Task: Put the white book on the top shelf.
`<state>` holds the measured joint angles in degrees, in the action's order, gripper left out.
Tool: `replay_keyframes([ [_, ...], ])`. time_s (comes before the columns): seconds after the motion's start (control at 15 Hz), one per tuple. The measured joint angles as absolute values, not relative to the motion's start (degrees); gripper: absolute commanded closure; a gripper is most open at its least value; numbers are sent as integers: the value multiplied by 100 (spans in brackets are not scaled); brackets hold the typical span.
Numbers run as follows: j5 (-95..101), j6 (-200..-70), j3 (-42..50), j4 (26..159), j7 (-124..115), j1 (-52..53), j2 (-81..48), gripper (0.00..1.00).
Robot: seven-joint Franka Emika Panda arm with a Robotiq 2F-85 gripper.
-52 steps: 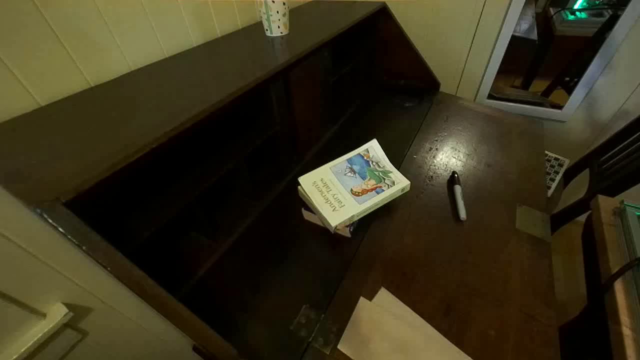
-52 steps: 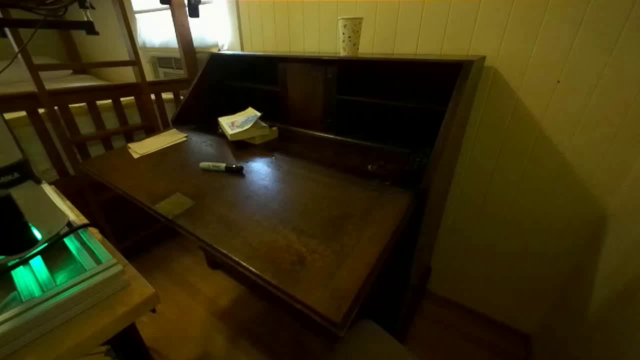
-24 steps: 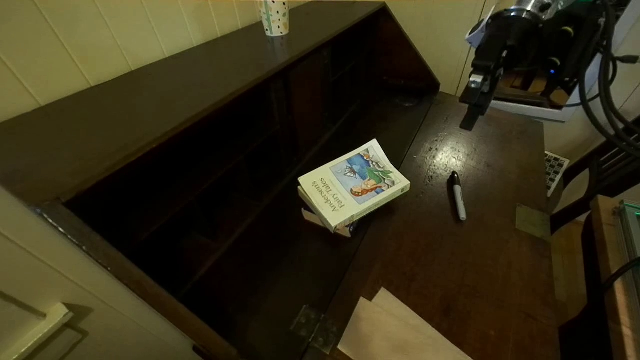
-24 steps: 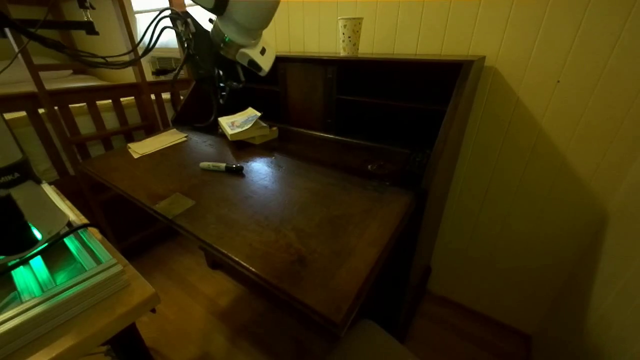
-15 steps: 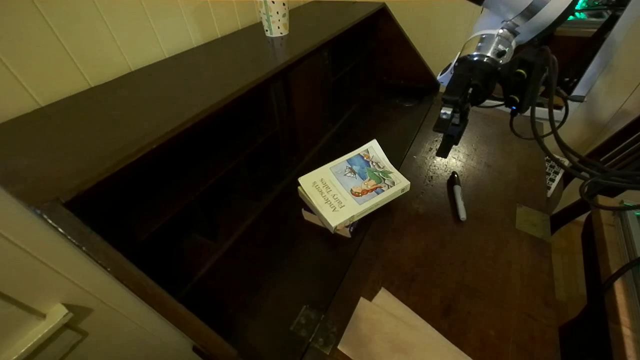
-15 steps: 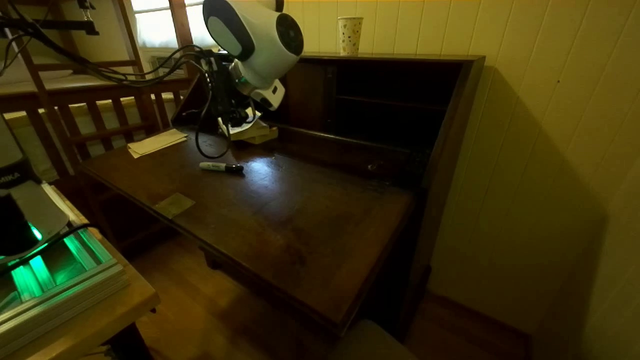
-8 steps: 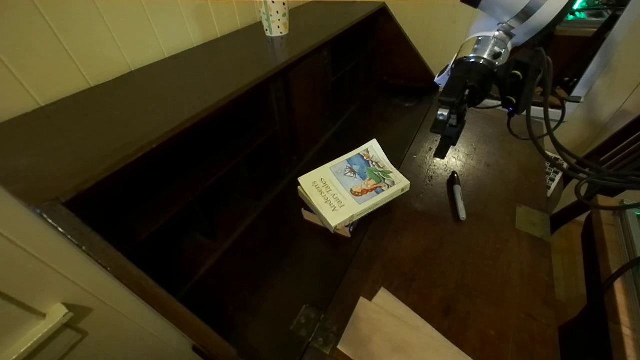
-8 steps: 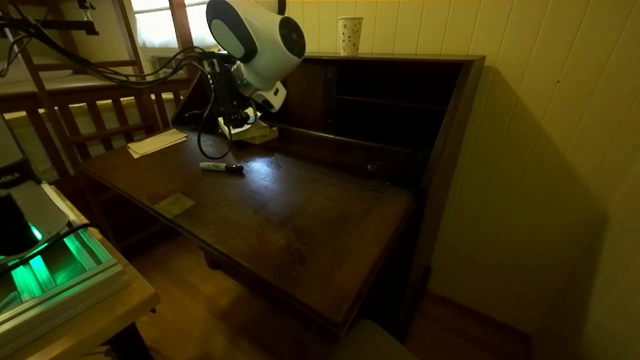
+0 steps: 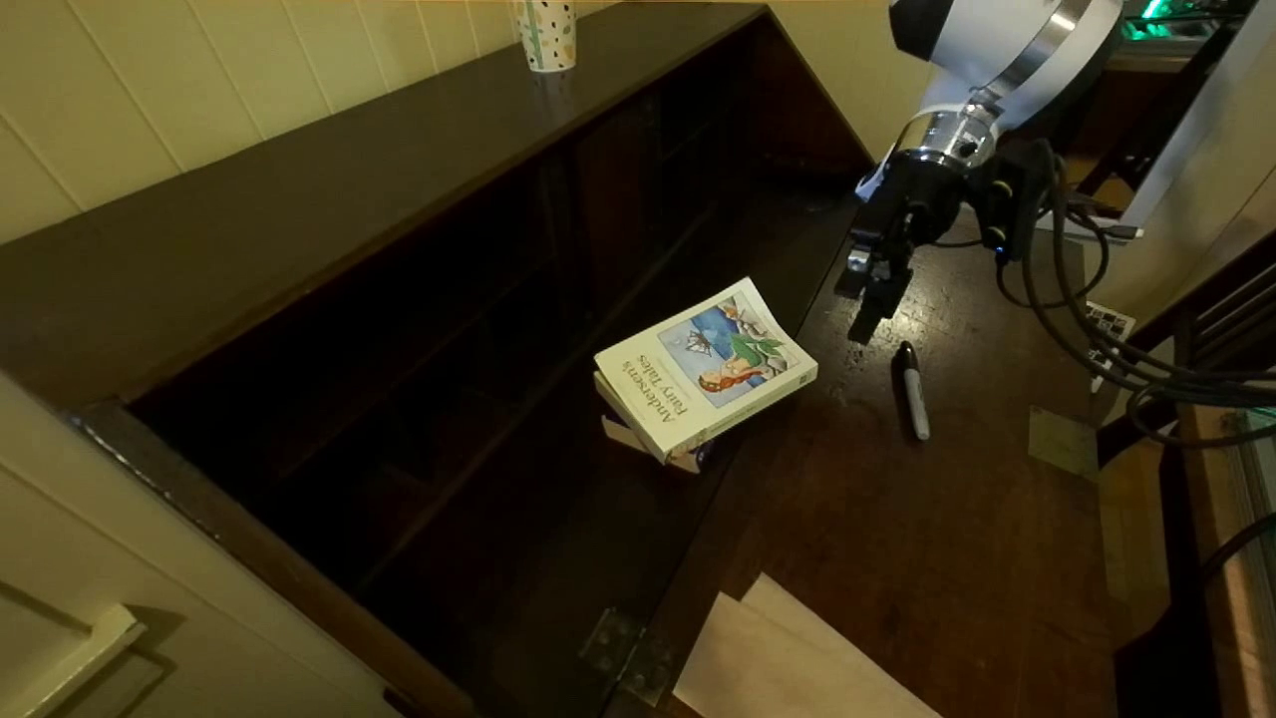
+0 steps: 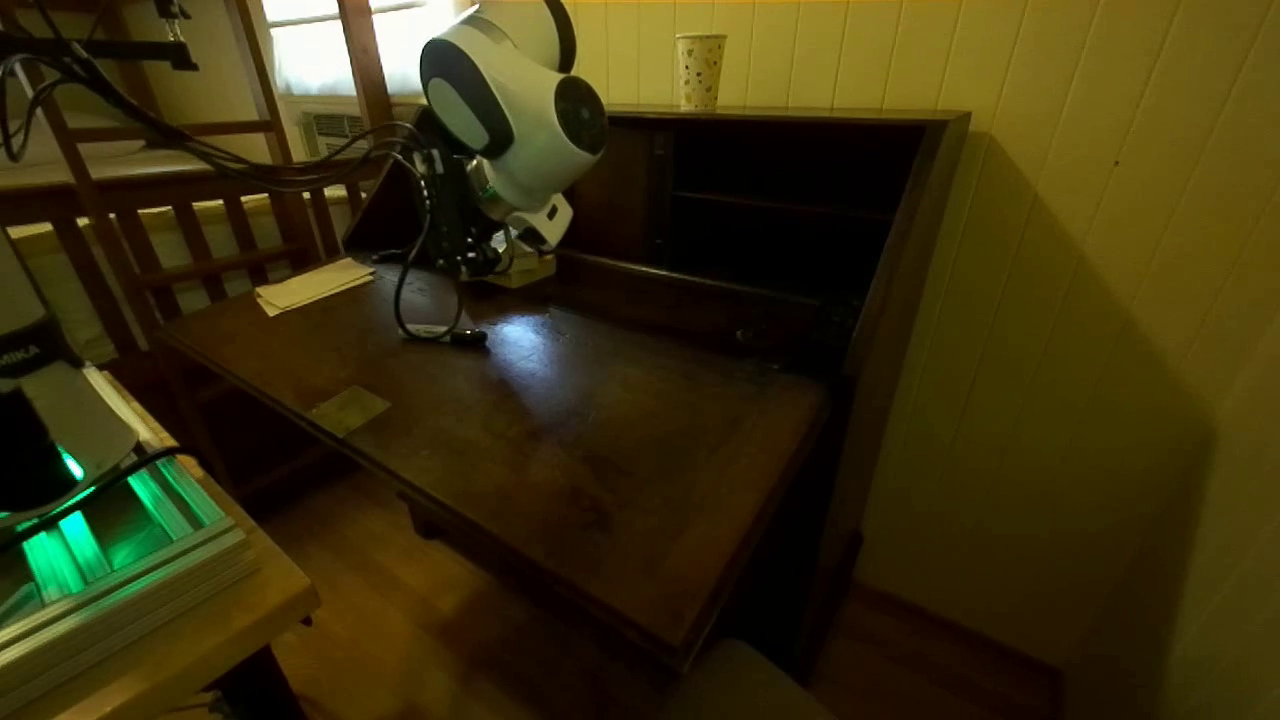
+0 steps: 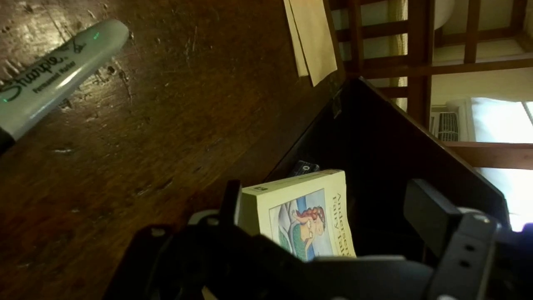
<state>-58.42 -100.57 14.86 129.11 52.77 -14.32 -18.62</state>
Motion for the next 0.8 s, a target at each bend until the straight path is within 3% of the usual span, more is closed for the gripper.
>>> replay_keyframes([
  [0.8, -6227, -10118, 1202, 12519, 5613, -1470, -2571, 0],
])
